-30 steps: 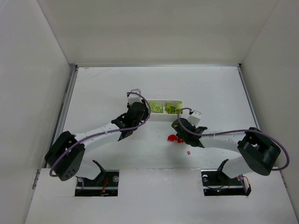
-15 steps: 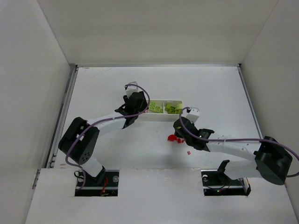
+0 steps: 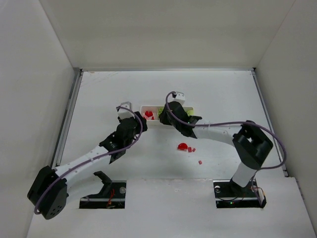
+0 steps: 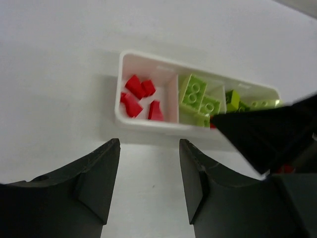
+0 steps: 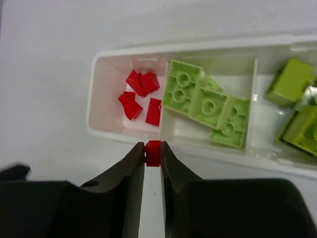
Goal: Sort the legos into containers by color
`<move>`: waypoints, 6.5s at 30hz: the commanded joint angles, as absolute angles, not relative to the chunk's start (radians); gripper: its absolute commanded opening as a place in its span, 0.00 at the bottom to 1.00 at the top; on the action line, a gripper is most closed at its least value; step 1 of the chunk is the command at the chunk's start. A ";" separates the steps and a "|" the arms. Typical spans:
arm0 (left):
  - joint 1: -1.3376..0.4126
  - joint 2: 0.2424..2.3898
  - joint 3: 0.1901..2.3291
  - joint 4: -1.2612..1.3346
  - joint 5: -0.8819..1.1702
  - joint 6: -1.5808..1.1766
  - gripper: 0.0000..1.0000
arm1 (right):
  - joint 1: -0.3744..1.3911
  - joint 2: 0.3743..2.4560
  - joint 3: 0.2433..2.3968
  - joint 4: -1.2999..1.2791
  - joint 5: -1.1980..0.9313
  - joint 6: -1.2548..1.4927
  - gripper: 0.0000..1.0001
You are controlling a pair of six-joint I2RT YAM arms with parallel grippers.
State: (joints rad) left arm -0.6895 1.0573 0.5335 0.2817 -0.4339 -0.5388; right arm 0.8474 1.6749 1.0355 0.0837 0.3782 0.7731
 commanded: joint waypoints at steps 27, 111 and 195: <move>-1.249 1.429 0.606 0.397 -0.506 -0.634 0.51 | 0.824 1.320 0.718 0.138 0.520 0.799 0.29; -0.654 1.393 0.753 0.357 -0.396 -0.497 0.57 | 1.048 1.401 0.630 -0.339 0.655 1.016 0.35; -1.489 1.901 0.965 0.434 -0.517 -0.457 0.47 | 0.545 0.808 0.430 0.028 0.407 0.743 0.28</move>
State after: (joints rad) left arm -1.5032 1.8870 0.9245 0.4316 -0.5056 -0.4911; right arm 0.5621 0.8288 0.4358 0.0139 0.4252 0.7456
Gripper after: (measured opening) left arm 0.471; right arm 0.277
